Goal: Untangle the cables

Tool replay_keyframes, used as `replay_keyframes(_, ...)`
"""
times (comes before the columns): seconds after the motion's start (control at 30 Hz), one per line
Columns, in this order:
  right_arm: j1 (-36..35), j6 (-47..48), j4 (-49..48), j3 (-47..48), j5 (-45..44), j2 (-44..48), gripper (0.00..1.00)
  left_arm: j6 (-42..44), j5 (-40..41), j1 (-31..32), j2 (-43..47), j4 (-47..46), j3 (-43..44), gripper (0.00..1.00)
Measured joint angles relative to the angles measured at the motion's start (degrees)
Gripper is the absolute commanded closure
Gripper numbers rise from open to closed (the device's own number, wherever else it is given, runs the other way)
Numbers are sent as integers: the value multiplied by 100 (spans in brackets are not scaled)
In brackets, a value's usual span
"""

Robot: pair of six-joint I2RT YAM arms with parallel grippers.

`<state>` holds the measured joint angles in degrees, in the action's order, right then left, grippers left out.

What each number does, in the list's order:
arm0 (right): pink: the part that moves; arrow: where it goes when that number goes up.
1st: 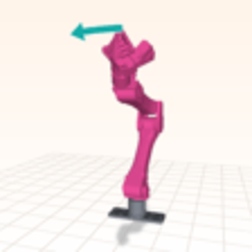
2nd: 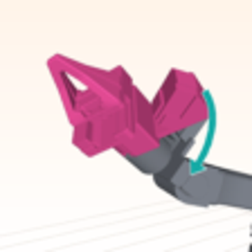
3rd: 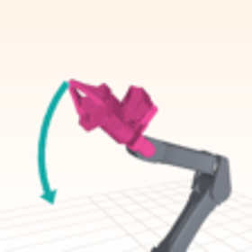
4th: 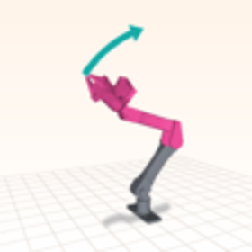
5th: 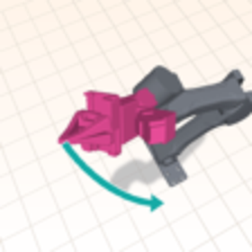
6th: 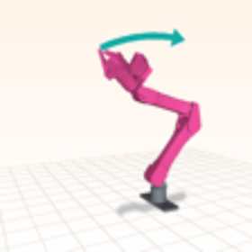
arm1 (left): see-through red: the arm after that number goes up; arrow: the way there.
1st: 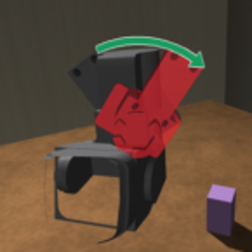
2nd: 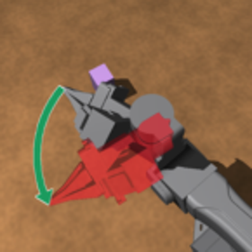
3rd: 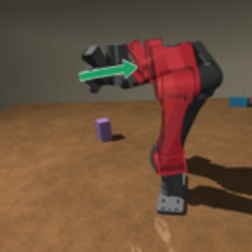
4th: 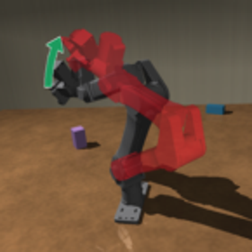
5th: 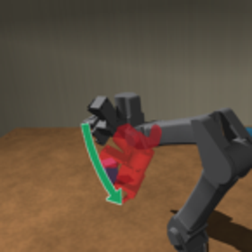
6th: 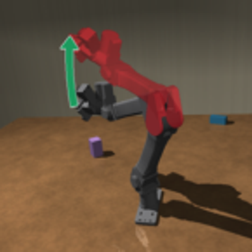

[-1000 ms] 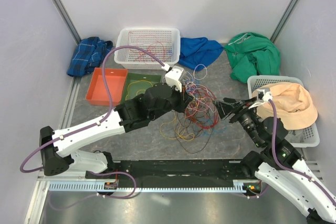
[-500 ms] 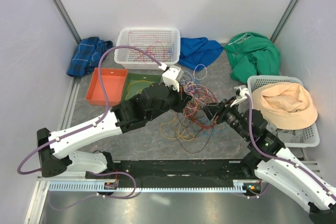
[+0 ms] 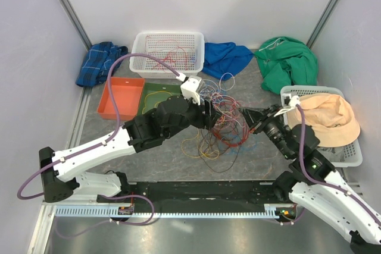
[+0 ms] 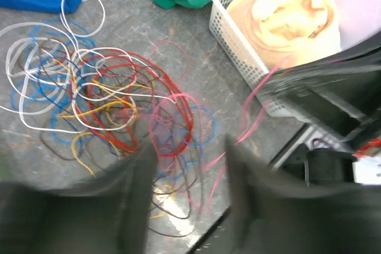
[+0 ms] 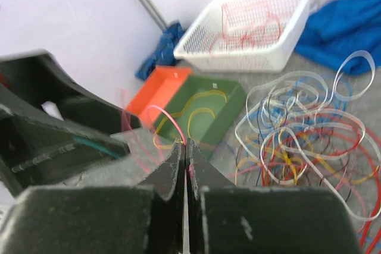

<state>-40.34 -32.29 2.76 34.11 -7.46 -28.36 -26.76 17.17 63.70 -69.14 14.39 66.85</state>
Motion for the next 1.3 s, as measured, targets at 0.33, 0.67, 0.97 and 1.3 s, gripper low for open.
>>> replay_keyframes(0.33, 0, 409, 621, 1119, -654, 201, 100, -85, 1102, -2, 398, 614, -192, 0)
replay_keyframes(0.67, 0, 398, 901, 1451, -691, -160, 100, 621, 328, -26, 1296, -1279, -1506, 0)
replay_keyframes(0.97, 0, 295, 1025, 1602, -544, -374, 100, 1272, -1349, -24, 496, -3156, -1805, 0)
replay_keyframes(1.3, 0, 157, 1152, 1746, -179, -579, 100, 1596, -1624, -26, -553, -3626, -1692, 2)
